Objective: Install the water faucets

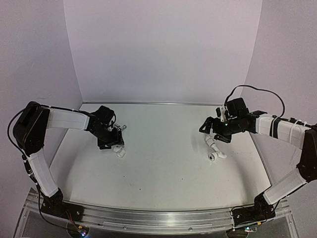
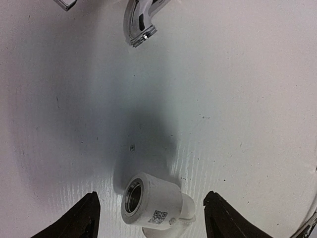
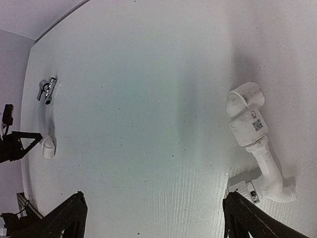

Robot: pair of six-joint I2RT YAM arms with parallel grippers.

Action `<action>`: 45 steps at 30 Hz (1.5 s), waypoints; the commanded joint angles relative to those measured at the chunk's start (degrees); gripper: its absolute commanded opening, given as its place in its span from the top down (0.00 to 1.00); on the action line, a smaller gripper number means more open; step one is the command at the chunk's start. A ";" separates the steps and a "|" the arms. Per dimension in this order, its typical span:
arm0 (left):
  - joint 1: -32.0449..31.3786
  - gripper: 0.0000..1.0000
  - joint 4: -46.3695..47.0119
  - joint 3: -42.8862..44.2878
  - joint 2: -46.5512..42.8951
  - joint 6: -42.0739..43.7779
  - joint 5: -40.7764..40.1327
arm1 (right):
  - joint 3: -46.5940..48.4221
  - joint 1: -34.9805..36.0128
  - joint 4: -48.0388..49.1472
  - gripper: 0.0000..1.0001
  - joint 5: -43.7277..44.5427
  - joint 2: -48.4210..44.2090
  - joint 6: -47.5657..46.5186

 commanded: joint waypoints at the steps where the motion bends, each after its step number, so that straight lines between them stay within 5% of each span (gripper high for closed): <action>1: 0.14 0.26 0.44 3.45 2.25 -1.11 1.29 | 1.37 1.28 3.46 0.02 -4.32 2.04 1.92; 6: 0.18 0.41 -0.57 3.48 3.96 -3.00 0.57 | 5.81 4.60 2.74 0.02 -5.11 7.24 2.21; 11: -0.11 0.43 -0.13 3.51 7.26 -4.74 -0.19 | 4.38 8.63 4.88 0.02 -4.12 8.53 0.29; 15: -1.07 0.62 0.85 3.48 9.22 -5.75 -0.17 | 4.38 12.94 6.20 0.02 -0.99 10.39 -1.41; 28: -4.57 0.94 12.54 1.47 -1.79 -11.50 6.49 | 4.69 22.23 20.97 0.02 -7.19 13.93 4.87; 36: -9.16 0.97 12.68 3.10 -1.71 -11.09 1.36 | 6.93 23.82 21.75 0.02 -2.82 17.72 10.14; 45: -11.82 1.00 30.39 1.18 4.84 -21.19 16.45 | -0.03 23.89 28.60 0.08 -5.39 16.15 15.62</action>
